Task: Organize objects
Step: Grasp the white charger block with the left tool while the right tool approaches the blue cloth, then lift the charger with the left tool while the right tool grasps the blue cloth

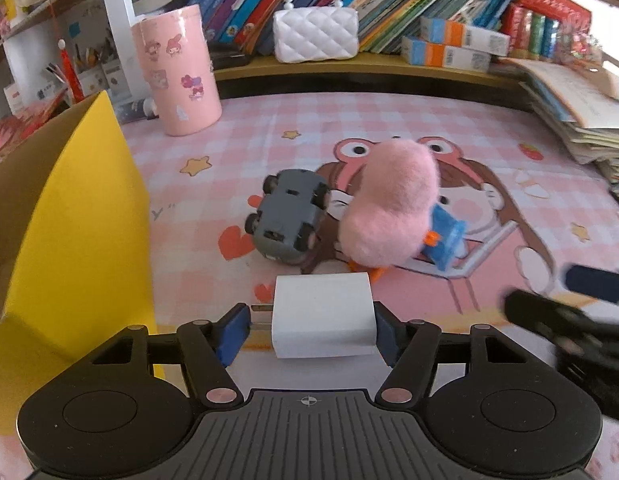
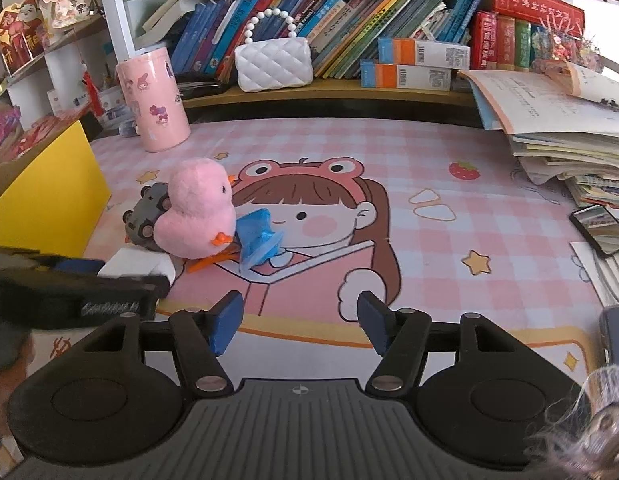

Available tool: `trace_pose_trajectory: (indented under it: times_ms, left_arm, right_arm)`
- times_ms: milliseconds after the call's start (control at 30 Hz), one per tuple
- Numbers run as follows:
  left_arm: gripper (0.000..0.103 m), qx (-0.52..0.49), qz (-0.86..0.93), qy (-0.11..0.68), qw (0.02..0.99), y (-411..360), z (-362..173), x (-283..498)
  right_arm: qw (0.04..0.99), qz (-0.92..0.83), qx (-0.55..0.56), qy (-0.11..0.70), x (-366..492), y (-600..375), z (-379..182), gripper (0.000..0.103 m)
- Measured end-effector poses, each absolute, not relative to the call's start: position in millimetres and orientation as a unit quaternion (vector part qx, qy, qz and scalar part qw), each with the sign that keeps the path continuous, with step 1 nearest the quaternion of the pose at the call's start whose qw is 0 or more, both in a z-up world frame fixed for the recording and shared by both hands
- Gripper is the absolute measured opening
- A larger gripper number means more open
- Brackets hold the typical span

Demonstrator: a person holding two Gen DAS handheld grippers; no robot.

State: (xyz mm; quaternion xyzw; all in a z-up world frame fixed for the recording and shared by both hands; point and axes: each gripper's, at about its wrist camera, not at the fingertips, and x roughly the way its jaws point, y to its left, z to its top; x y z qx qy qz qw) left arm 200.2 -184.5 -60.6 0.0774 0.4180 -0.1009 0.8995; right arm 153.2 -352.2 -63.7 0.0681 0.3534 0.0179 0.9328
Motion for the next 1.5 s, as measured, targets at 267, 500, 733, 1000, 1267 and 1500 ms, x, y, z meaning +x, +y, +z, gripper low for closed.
trace_pose_trajectory:
  times_ms: [267, 500, 733, 1000, 1267, 1500]
  left_arm:
    - [0.065, 0.085, -0.118, 0.419, 0.896, -175, -49, 168]
    - [0.065, 0.079, -0.120, 0.420, 0.896, -164, -40, 151]
    - [0.065, 0.074, -0.122, 0.423, 0.895, -153, -37, 136]
    - [0.065, 0.056, -0.119, 0.424, 0.896, -139, -38, 131]
    - [0.065, 0.047, -0.141, 0.409, 0.900, -128, -34, 118]
    - [0.065, 0.035, -0.152, 0.397, 0.904, -103, -29, 99]
  right_arm:
    - [0.936, 0.041, 0.019, 0.348, 184, -338, -74, 0.060]
    - [0.938, 0.073, -0.042, 0.337, 215, -321, -87, 0.057]
    - [0.938, 0.082, -0.026, 0.335, 229, -323, -93, 0.034]
    - [0.938, 0.043, 0.012, 0.345, 198, -330, -84, 0.029]
    - [0.938, 0.035, 0.040, 0.342, 149, -314, -60, 0.029]
    - [0.939, 0.040, 0.031, 0.340, 120, -283, -47, 0.029]
